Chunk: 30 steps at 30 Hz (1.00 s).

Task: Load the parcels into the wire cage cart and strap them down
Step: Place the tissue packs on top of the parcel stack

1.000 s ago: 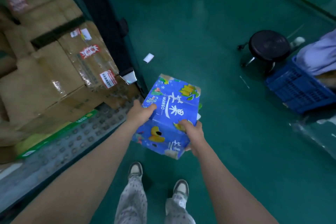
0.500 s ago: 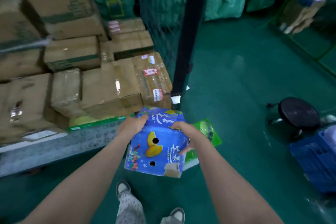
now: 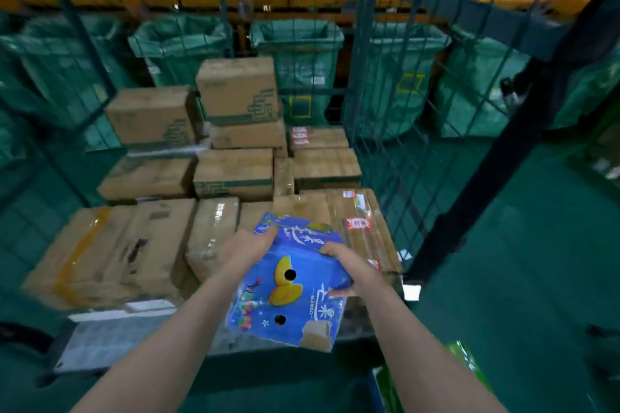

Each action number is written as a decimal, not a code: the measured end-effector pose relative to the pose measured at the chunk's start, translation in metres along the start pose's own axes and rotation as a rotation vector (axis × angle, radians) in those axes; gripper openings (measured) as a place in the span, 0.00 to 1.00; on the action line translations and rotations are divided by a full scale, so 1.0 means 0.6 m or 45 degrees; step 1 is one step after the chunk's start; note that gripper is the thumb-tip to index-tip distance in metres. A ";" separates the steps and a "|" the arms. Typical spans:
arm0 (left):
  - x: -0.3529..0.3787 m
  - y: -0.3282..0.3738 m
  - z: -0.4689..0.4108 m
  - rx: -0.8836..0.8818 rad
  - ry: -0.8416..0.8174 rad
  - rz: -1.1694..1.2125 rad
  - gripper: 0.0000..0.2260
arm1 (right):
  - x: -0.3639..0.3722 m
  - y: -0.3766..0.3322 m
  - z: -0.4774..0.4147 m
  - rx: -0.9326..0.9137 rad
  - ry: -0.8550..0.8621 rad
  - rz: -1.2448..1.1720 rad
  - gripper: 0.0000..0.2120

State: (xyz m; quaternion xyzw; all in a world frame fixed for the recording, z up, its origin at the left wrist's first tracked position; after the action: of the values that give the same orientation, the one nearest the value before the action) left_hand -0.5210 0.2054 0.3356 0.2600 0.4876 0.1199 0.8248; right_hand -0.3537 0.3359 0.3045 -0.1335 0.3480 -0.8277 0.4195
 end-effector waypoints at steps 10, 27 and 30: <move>-0.077 0.058 -0.170 0.107 -0.185 0.293 0.33 | 0.042 -0.176 -0.101 -0.114 0.151 -0.054 0.31; -0.002 0.359 -0.541 0.145 -0.304 0.700 0.28 | -0.097 -0.507 -0.442 -0.345 0.286 -0.141 0.24; 0.029 0.396 -0.626 0.127 -0.330 0.816 0.28 | -0.115 -0.563 -0.525 -0.379 0.282 -0.114 0.23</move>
State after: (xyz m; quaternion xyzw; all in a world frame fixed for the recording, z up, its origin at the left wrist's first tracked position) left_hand -0.8245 0.5290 0.3064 0.4529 0.2779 0.3148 0.7865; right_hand -0.6764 0.6739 0.3143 -0.1173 0.5044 -0.7946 0.3169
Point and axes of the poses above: each hand's wrist, its own z-axis away from the middle knuckle, its own x-axis out of the palm, y = z × x, the point moved 7 cm from there along -z, towards the middle knuckle, and after that the axes turned 1 degree about z, right-handed, at the moved point
